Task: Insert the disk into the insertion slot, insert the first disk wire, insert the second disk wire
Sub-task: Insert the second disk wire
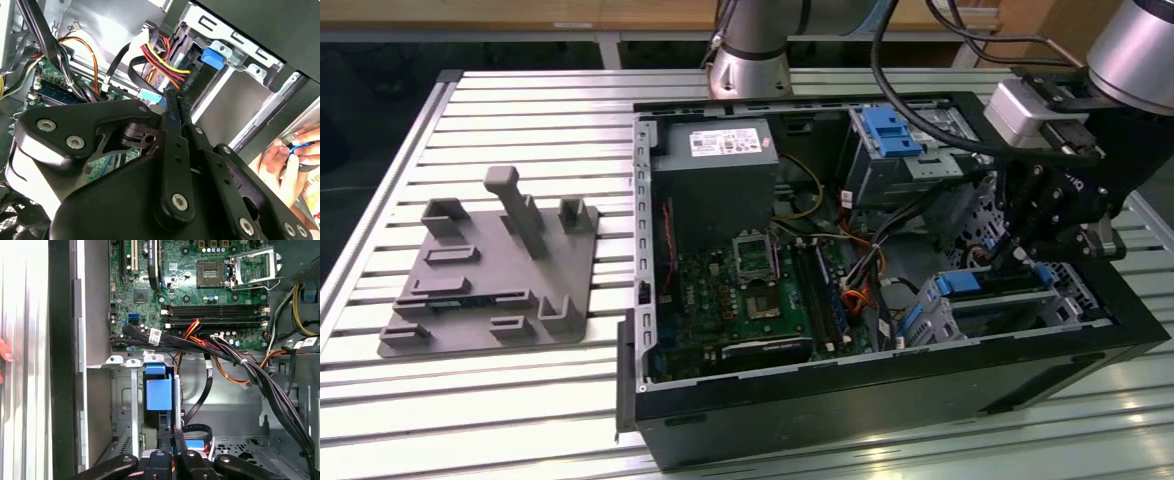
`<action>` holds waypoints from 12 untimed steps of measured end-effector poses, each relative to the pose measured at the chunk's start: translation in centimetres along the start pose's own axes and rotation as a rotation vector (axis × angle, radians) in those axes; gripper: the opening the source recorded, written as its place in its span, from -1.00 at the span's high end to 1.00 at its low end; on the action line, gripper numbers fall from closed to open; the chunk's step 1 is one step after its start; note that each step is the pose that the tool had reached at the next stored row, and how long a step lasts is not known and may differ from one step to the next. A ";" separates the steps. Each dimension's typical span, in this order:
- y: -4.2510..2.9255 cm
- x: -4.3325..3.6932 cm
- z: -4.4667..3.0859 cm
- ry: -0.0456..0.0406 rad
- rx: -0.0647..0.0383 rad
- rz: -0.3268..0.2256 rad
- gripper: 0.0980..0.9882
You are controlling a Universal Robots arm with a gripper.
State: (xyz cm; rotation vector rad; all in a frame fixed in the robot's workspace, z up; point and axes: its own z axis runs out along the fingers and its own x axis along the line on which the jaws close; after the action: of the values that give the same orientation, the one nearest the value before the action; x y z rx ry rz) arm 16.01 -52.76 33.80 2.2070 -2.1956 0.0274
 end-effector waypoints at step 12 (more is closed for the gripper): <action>0.00 0.24 0.01 -0.0143 0.000 0.000 0.89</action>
State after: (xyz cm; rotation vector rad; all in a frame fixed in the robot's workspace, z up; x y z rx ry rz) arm 16.01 -52.99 33.80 2.2144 -2.2027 0.0117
